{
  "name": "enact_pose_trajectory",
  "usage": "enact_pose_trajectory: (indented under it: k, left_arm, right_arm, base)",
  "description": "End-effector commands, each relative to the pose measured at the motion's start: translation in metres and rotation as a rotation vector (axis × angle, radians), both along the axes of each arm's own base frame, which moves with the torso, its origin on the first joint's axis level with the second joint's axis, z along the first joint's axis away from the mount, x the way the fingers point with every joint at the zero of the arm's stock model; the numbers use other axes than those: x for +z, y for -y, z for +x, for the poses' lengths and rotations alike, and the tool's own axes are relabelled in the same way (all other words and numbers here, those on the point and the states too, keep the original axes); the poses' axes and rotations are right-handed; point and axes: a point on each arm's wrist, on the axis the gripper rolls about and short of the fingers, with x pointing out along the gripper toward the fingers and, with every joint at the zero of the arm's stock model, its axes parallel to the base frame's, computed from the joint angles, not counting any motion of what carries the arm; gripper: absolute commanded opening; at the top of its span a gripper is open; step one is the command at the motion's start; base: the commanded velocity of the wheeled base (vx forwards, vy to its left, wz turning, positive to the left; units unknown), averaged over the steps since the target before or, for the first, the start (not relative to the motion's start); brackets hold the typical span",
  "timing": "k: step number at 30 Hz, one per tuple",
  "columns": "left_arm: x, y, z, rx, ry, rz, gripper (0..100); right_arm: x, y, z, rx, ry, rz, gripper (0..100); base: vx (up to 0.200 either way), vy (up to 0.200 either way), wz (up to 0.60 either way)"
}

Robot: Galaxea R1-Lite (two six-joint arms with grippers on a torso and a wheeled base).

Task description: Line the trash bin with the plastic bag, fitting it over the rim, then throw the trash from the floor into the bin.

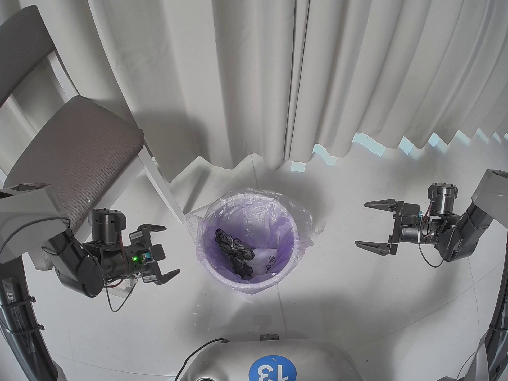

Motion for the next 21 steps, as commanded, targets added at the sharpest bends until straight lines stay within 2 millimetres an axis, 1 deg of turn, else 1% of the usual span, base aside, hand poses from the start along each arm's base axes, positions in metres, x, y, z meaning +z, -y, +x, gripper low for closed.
enact_pose_trajectory:
  k: [1, 5, 8, 11, 15, 21]
  left_arm:
    - [-0.005, 0.015, 0.002, -0.037, -0.007, -0.003, 100]
    - [-0.008, 0.03, 0.015, -0.071, 0.013, -0.005, 100]
    - [-0.014, 0.036, 0.028, -0.075, -0.001, -0.003, 100]
    - [-0.021, 0.037, 0.044, -0.071, 0.002, -0.003, 100]
    - [-0.019, 0.039, 0.059, -0.067, 0.025, -0.006, 100]
    - [-0.017, 0.04, 0.063, -0.071, 0.023, 0.004, 100]
  right_arm:
    - [-0.001, 0.001, -0.001, -0.003, -0.004, 0.0, 100]
    - [0.0, 0.003, 0.0, 0.004, -0.001, 0.005, 100]
    - [0.0, 0.005, 0.0, 0.005, 0.003, 0.008, 100]
    - [0.001, 0.009, 0.0, -0.003, 0.014, 0.008, 100]
    - [0.004, 0.014, 0.0, -0.004, 0.026, 0.012, 100]
    - [0.008, 0.021, -0.002, -0.024, 0.047, 0.01, 100]
  base:
    - [0.0, 0.0, 0.0]
    - [0.0, 0.0, 0.0]
    - [0.0, 0.0, 0.0]
    - [0.0, 0.0, 0.0]
    - [0.0, 0.0, 0.0]
    - [0.0, 0.0, 0.0]
